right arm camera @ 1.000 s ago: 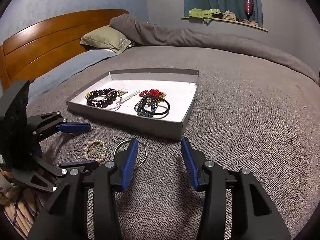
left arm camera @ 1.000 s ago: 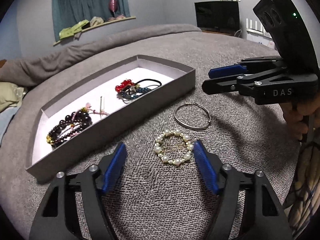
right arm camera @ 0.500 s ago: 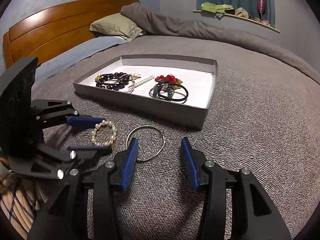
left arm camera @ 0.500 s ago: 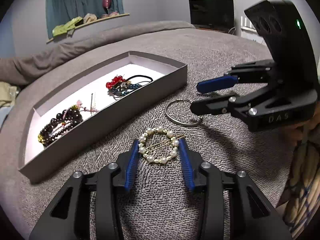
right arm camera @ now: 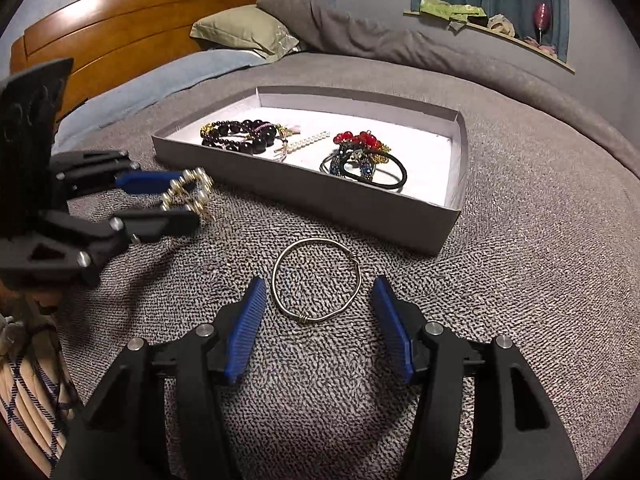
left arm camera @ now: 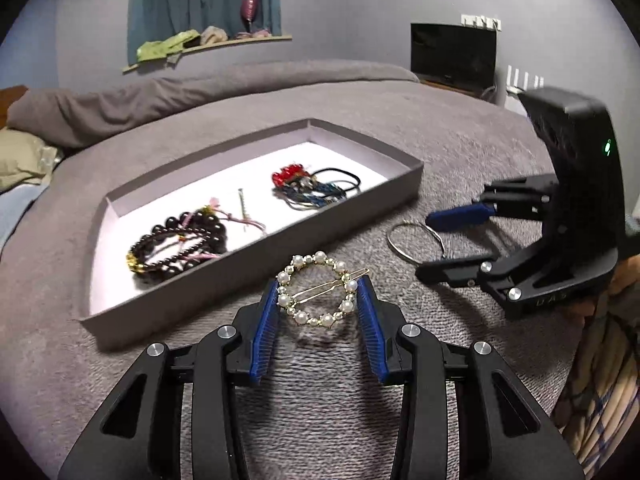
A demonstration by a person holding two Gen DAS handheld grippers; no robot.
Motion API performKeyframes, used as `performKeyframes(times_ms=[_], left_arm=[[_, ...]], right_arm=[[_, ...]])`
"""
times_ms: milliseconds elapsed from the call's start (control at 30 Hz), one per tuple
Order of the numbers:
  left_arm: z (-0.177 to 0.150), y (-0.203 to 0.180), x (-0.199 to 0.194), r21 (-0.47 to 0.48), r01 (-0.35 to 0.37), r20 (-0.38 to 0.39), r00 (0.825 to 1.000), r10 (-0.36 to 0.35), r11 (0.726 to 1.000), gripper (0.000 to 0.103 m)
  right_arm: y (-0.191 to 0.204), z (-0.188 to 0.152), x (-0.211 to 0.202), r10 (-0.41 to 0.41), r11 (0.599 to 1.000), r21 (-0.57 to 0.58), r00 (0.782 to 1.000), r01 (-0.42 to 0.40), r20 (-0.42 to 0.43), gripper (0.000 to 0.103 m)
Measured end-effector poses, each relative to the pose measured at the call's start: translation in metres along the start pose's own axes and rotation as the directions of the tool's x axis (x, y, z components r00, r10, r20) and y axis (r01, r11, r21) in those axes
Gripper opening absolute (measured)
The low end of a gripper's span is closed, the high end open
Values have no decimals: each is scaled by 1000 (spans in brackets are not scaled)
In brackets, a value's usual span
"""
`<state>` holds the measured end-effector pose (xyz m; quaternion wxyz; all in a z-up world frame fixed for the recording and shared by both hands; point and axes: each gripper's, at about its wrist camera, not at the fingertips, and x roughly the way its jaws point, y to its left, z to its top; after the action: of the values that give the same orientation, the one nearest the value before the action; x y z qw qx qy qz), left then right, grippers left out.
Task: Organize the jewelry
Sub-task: 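Close left tool on pearl ring clip while right tool moves to silver hoop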
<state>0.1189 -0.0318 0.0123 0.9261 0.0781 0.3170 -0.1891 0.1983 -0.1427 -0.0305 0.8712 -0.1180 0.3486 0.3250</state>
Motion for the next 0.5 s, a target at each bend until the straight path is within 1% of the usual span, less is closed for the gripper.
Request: performKeyframes(times_ms=[67, 267, 367, 500], left_arm=[[2, 3, -4, -8, -4, 16, 1000, 4, 1000, 40], [6, 7, -10, -19, -11, 45, 999, 12, 1000, 40], [8, 11, -12, -35, -17, 58, 998, 19, 999, 40], [12, 20, -17, -64, -29, 79, 996, 34, 998, 40]], right_arm=[[1, 0, 0, 0, 1000, -7, 1000, 0, 0, 46], [3, 1, -9, 10, 1000, -17, 999, -10, 38, 46], [5, 5, -22, 39, 999, -24, 994, -36, 100, 46], [8, 13, -38, 49, 999, -28, 984, -45, 173, 46]])
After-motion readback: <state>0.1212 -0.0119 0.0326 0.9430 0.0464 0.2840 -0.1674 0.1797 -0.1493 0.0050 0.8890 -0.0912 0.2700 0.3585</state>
